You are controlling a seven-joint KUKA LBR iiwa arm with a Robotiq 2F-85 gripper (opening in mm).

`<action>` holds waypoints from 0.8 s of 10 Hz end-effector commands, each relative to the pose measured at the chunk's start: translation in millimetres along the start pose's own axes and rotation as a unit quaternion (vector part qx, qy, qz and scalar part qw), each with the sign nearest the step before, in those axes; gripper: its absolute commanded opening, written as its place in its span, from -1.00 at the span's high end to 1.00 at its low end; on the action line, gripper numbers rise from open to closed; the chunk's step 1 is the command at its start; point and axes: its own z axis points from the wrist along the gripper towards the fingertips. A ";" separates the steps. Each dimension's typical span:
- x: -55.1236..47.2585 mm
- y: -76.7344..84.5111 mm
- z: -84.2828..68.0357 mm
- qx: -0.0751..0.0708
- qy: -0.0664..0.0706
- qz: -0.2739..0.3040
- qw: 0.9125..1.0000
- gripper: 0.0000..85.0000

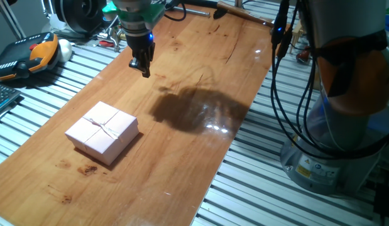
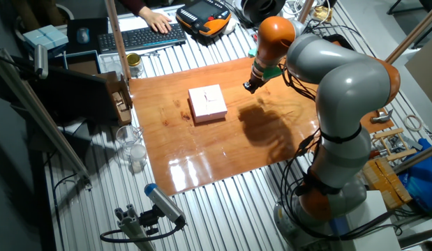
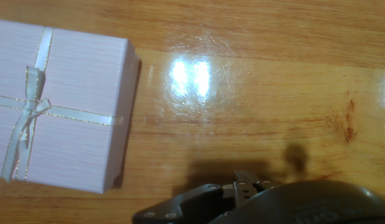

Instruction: Slide the outer casing onto the gift box

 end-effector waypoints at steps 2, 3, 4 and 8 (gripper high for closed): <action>-1.0 -0.5 0.9 0.001 0.000 -0.001 1.000 1.00; -1.0 -0.7 1.0 0.000 0.000 -0.002 1.000 1.00; -1.2 -0.8 1.1 0.000 0.000 -0.002 1.000 1.00; -2.1 -1.0 1.9 0.001 0.000 -0.002 1.000 1.00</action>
